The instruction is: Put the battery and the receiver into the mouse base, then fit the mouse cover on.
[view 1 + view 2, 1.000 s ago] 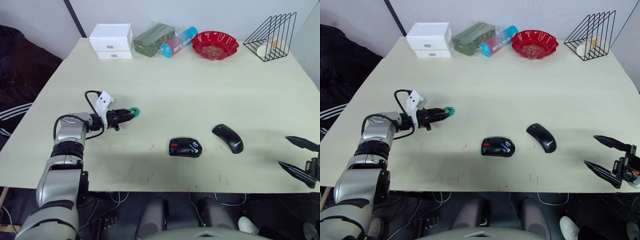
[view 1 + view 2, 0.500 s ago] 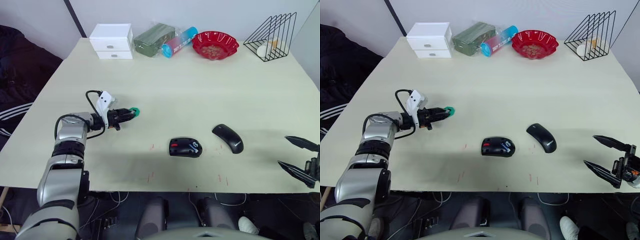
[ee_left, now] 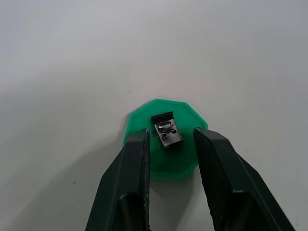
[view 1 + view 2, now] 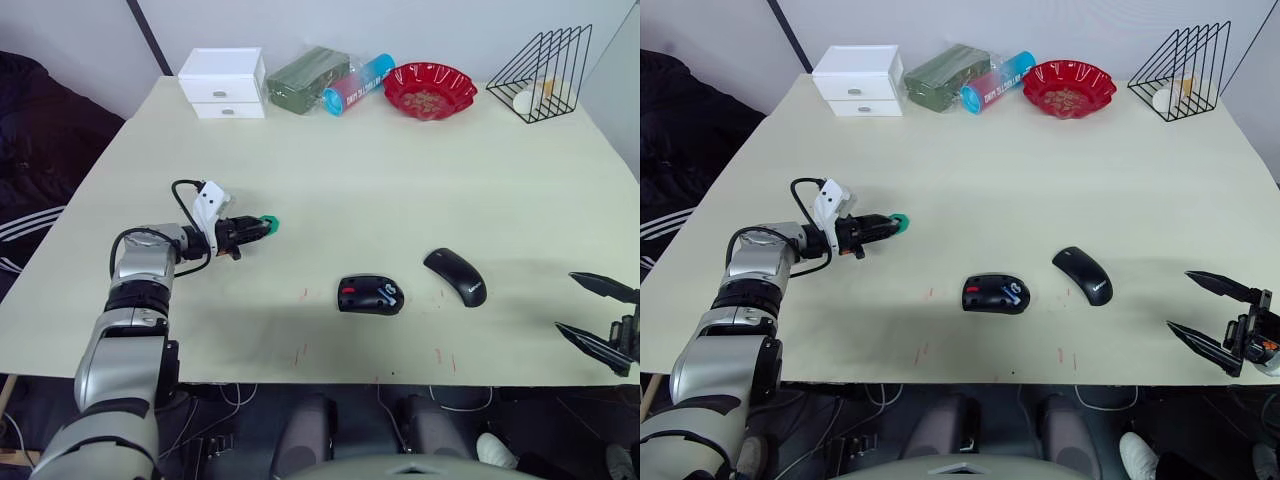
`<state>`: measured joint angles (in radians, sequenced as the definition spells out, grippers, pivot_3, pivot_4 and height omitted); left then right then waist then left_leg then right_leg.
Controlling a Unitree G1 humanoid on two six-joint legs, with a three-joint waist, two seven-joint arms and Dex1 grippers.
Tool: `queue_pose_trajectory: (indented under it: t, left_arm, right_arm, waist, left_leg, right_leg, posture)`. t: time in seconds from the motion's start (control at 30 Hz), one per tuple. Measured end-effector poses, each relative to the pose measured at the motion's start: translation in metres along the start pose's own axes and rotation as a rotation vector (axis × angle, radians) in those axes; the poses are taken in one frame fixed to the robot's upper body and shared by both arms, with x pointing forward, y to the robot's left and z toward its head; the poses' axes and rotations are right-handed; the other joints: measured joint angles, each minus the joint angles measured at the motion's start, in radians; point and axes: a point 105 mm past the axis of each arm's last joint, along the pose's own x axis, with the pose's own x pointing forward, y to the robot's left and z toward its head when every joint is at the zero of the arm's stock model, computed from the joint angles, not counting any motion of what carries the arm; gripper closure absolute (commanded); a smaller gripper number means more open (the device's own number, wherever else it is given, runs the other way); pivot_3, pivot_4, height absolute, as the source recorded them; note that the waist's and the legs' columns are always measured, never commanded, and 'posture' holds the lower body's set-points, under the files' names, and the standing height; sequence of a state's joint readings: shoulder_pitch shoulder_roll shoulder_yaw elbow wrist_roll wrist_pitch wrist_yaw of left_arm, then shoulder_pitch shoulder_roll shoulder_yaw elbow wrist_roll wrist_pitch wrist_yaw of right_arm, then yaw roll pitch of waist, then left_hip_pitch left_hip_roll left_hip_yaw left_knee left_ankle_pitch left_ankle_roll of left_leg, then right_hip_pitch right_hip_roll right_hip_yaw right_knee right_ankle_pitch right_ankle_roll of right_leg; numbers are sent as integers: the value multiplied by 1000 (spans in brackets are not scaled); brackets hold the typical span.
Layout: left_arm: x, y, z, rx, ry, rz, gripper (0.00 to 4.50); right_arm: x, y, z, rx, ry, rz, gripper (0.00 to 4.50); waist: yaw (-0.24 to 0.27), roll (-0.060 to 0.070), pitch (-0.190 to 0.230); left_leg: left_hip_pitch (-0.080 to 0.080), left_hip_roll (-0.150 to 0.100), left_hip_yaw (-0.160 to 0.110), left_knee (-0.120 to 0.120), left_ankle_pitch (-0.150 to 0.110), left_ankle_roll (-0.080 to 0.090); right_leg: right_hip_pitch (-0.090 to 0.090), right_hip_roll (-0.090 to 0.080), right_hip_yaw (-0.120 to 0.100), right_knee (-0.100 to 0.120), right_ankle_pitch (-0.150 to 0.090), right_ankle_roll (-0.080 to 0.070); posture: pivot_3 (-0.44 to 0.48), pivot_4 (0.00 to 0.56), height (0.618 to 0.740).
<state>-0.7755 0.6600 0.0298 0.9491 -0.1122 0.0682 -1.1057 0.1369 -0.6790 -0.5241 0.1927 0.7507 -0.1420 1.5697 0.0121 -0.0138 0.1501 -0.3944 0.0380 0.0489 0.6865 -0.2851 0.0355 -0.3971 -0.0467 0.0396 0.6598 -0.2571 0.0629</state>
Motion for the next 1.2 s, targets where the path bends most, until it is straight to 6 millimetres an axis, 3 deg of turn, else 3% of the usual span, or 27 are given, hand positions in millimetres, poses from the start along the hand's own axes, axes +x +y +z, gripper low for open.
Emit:
queue_pose_trajectory:
  t: [1.13, 1.2]
  left_arm:
    - [1, -4, -2, -16, 31, 72, 2981]
    - [0, -4, -3, -15, 32, 71, 3557]
  right_arm:
    - [2, 1, -3, 1, 5, 9, 0]
    - [2, 1, -3, 1, 5, 10, 0]
  waist:
    - [-3, 2, -1]
    - [-3, 2, -1]
  left_leg:
    - [3, 0, 0, 0, 0, 0]
    - [3, 0, 0, 0, 0, 0]
  right_leg:
    - [0, 0, 2, 1, 0, 0]
    - [0, 0, 2, 1, 0, 0]
  posture:
    - [0, 150, 740]
    - [0, 150, 740]
